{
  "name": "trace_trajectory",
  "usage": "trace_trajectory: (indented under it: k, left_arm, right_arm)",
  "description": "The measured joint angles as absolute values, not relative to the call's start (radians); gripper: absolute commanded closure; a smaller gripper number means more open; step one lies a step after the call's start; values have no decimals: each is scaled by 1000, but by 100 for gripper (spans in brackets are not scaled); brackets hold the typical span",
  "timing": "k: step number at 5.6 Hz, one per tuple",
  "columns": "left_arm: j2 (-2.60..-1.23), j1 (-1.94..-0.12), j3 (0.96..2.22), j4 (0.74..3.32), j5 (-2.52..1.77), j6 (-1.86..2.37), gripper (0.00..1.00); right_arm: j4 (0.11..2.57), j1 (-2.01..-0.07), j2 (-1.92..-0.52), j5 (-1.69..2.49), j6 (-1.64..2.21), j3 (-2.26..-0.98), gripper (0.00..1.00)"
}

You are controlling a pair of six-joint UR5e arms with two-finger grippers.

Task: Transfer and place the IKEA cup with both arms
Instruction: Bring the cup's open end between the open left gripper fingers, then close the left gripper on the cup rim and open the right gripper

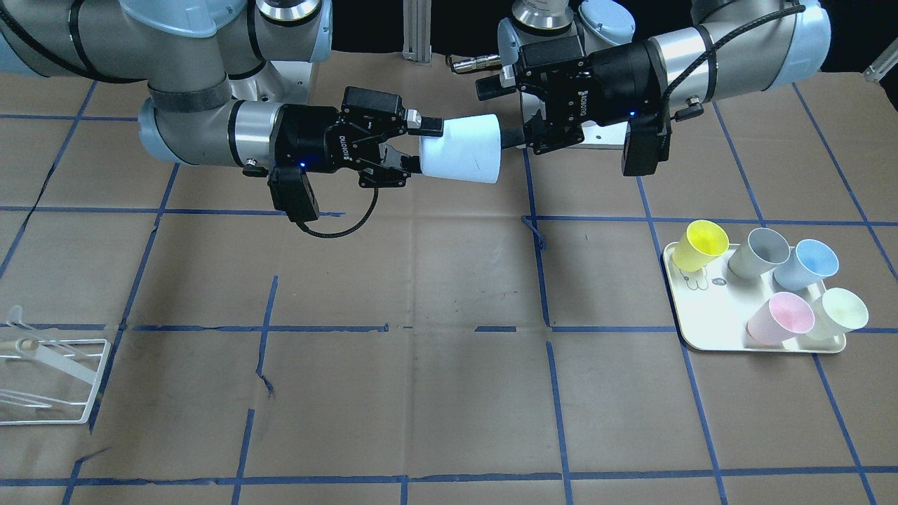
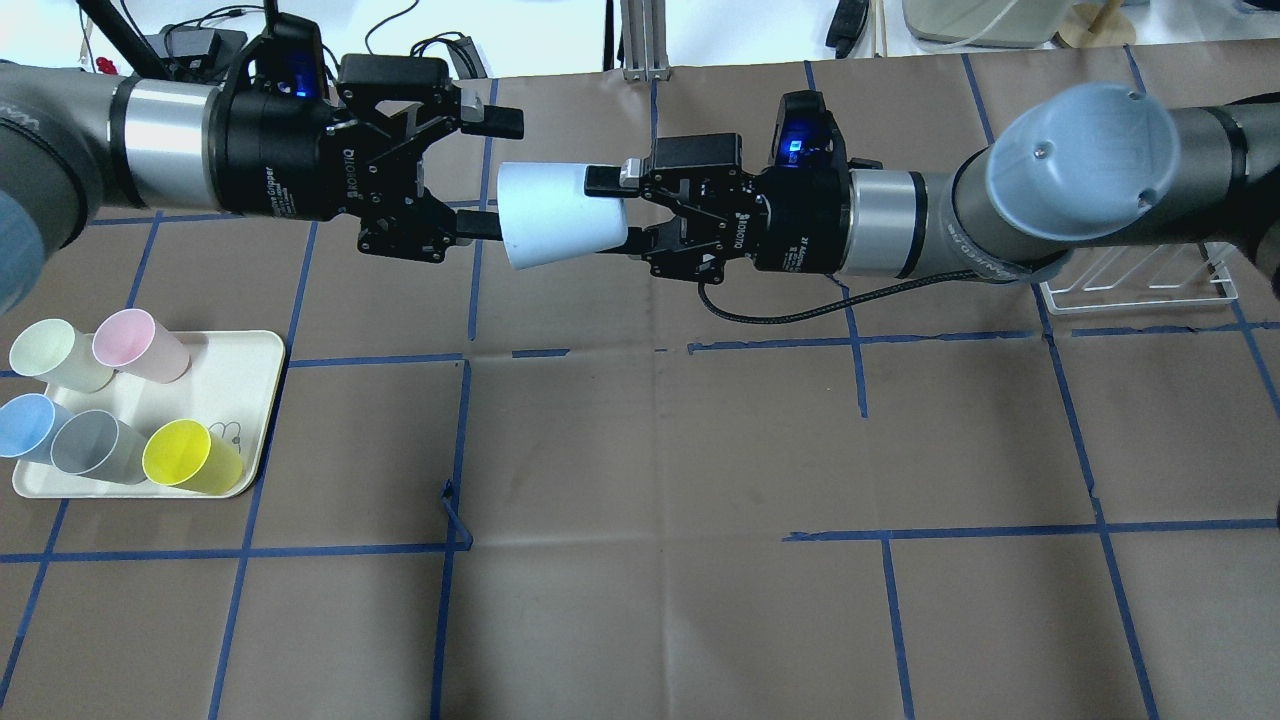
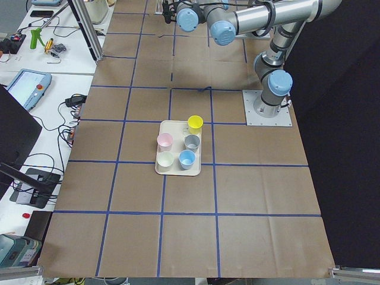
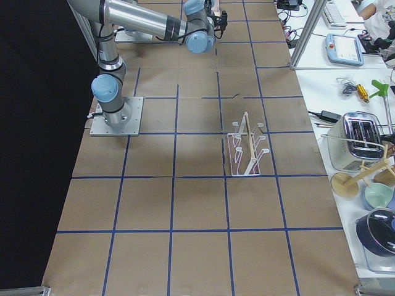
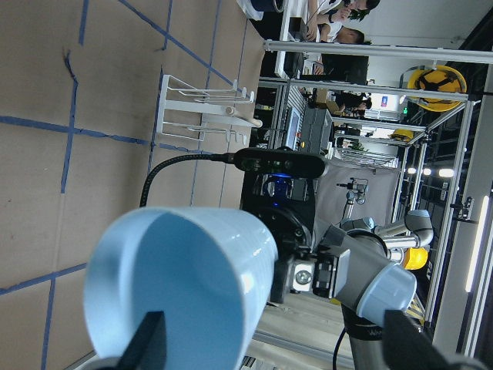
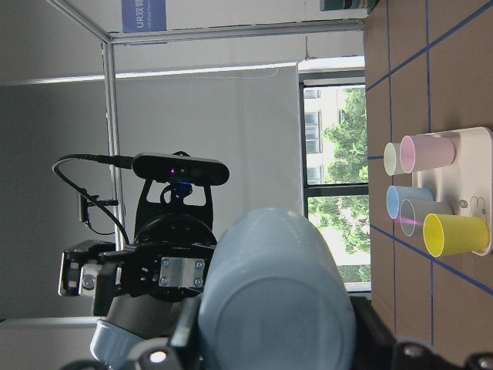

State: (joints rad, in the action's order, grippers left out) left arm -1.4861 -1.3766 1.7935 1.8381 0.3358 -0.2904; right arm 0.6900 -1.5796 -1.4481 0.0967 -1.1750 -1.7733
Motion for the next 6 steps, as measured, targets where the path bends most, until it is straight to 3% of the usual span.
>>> trace_trajectory:
  k: [1,2,3,4,5,6]
  left_arm:
    - [-1487,-1381,1795,1835,338,-293,71]
    - [-1489,-1380,1795,1833,344,-299,87]
    - [-1494,-1380,1795,1832,348,-299,98]
    - [-1497,-1379,1794,1833,349,-295,100]
    - [-1498,-1379,1792,1833,350,-292,100]
    - [-1497,-1378,1790,1832,350,-292,100]
  right_arm:
    - [690,-1580,-1448,97,-1175,-1773,72]
    - [690,-1580,-1448,97,-1175,-1773,71]
    - [690,-1580,-1448,98,-1175,-1773,70]
    - [690,-1580,-1448,99,-1175,-1772,68]
    - [690,-1581,-1448,101,-1175,-1772,45]
    - [690,-1581,-1448,105,-1175,-1771,0]
